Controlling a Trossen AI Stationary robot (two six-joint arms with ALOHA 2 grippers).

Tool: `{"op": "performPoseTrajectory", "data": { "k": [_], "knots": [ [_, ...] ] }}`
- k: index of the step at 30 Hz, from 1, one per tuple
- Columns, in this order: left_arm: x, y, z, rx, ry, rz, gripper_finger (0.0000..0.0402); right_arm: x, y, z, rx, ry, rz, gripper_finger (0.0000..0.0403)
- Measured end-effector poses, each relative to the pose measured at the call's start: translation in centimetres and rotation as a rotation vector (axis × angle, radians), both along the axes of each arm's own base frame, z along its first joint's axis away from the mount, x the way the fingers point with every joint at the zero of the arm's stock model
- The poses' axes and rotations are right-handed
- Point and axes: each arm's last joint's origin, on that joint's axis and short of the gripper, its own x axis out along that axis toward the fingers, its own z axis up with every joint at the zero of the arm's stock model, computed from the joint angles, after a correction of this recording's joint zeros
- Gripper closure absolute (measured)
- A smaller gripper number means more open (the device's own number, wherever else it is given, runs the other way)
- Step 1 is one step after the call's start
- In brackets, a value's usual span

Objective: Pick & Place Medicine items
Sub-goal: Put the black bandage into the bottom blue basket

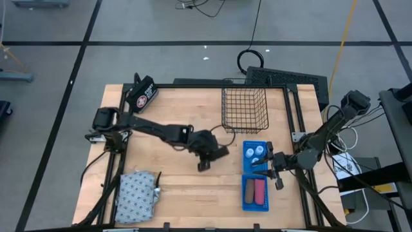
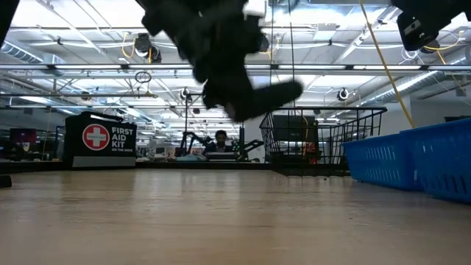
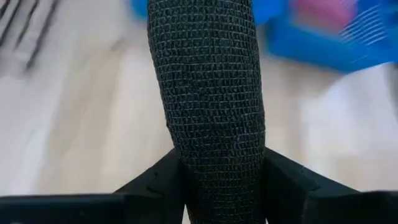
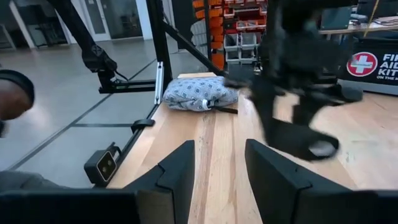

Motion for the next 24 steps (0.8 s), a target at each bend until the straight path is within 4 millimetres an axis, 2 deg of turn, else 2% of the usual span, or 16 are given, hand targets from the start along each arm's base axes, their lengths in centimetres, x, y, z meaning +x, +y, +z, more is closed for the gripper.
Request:
{"op": "performPoseTrajectory", "data": {
  "k": [5, 9, 17, 20, 24],
  "knots": [
    [0.8, -3.3, 1.9, -0.019, -0.213, -0.083, 0.0222, 0.5, 0.0, -0.2, 0.005, -0.004, -0.018, 0.0273],
    [0.9, -5.1, 2.6, -0.006, -0.314, -0.143, 0.0221, 1.4, -0.2, -0.3, 0.002, -0.026, -0.055, 0.0273],
    [0.7, -5.7, 2.5, 0.032, -0.300, -0.179, 0.0220, 3.2, -0.9, -1.2, 0.014, -0.020, -0.136, 0.0273],
    [0.3, -5.5, 2.2, 0.172, -0.270, -0.156, 0.0220, 3.7, -1.3, -1.5, 0.065, -0.004, -0.170, 0.0273],
    [-0.1, -5.4, 3.1, 0.481, -0.216, -0.088, 0.0220, 4.1, -1.9, -1.7, 0.145, 0.014, -0.215, 0.0272]
  ]
}}
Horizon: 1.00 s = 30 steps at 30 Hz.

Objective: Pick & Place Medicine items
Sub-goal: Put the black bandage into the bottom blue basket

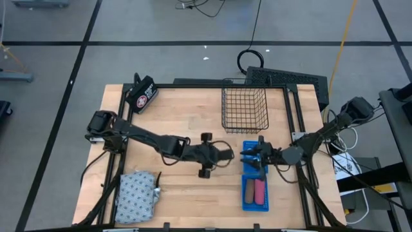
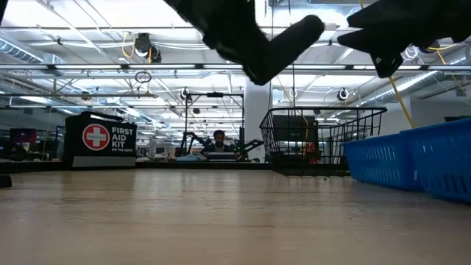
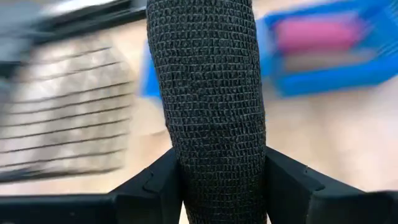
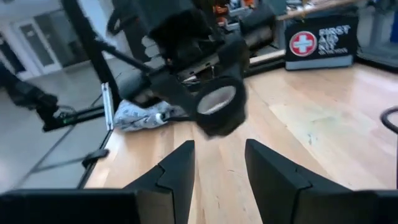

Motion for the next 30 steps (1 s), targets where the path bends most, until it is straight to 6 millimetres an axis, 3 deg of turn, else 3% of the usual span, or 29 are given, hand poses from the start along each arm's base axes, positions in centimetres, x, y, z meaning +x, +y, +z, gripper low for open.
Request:
{"op": "performPoseTrajectory", "data": {
  "k": [4, 13, 20, 30],
  "knots": [
    [-0.1, -0.3, 0.7, 0.278, 0.069, 0.062, 0.0220, 0.4, -0.6, 0.1, 0.049, -0.004, 0.014, 0.0258],
    [-0.2, -1.1, 2.5, 0.550, 0.068, 0.118, 0.0220, 1.3, -2.5, 0.4, 0.061, -0.037, -0.047, 0.0152],
    [-0.1, -0.5, 2.5, 0.551, 0.074, 0.139, 0.0220, 2.2, -3.3, 0.8, 0.115, -0.120, -0.035, 0.0101],
    [0.0, -0.4, 2.5, 0.546, 0.072, 0.144, 0.0220, 3.9, -4.2, 0.1, 0.146, -0.190, -0.064, 0.0104]
  ]
}}
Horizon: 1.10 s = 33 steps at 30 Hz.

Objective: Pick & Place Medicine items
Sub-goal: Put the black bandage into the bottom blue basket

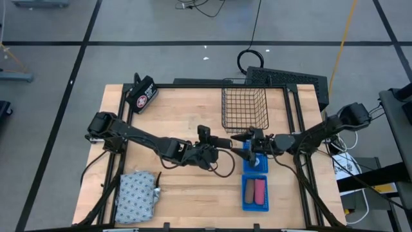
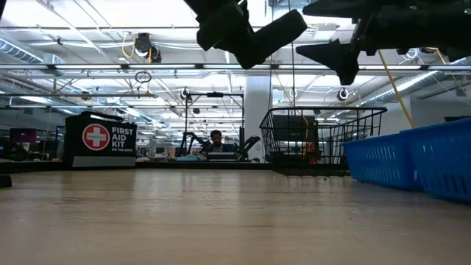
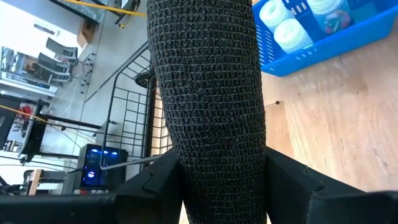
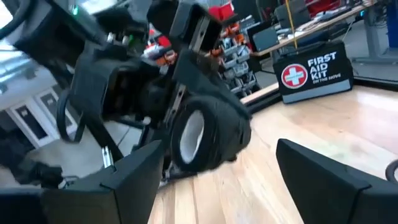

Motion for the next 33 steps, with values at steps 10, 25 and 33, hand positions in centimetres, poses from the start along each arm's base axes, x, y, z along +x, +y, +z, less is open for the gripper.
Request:
{"op": "performPoseTrajectory", "data": {
  "k": [10, 25, 33],
  "knots": [
    [0.0, -0.1, -0.1, -0.038, -0.005, -0.011, 0.0220, 2.5, 0.1, 1.0, -0.012, 0.040, 0.004, 0.0110],
    [-0.4, -0.5, -0.3, -0.139, -0.041, 0.058, 0.0219, 2.6, 0.1, 0.7, -0.055, 0.091, 0.000, 0.0369],
    [-1.5, -1.6, 1.7, -0.368, -0.146, 0.050, 0.0219, 2.1, 0.0, 0.9, -0.127, 0.142, 0.028, 0.0368]
  ]
}}
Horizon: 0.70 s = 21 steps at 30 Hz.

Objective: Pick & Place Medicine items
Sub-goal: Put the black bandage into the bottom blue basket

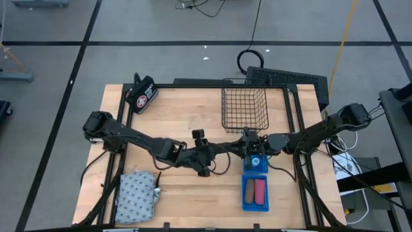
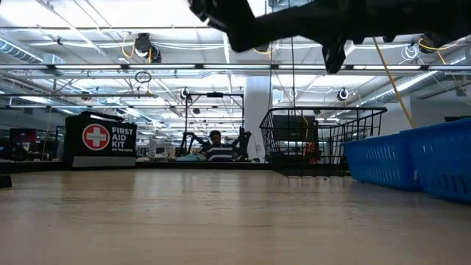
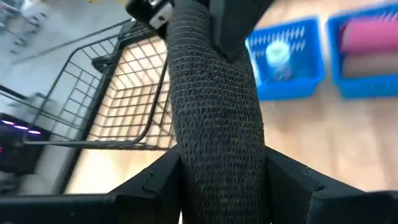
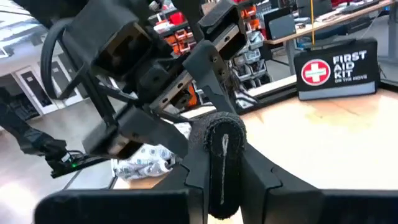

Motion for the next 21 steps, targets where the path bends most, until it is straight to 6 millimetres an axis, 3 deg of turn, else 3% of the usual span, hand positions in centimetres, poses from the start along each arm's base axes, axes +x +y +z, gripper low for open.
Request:
{"op": "performPoseTrajectory", "data": {
  "k": [6, 10, 13, 16, 21],
  "knots": [
    [-1.8, 1.0, 1.4, -0.104, -0.112, 0.017, 0.0219, -1.1, -0.2, 1.1, -0.042, 0.016, 0.001, 0.0368],
    [-3.2, 2.0, 0.9, -0.192, -0.213, -0.015, 0.0220, -1.9, -0.4, 1.5, -0.059, 0.050, -0.003, 0.0368],
    [-3.7, 2.6, 0.6, -0.277, -0.313, -0.064, 0.0220, -2.4, -0.7, 0.4, -0.094, 0.145, -0.041, 0.0368],
    [-3.7, 2.8, -0.1, -0.357, -0.418, -0.124, 0.0220, -2.5, -0.9, 1.3, -0.090, 0.104, -0.103, 0.0368],
    [-4.3, 3.6, -0.9, -0.514, -0.647, -0.288, 0.0220, -2.7, -0.3, 1.7, -0.165, 0.067, -0.051, 0.0368]
  ]
}}
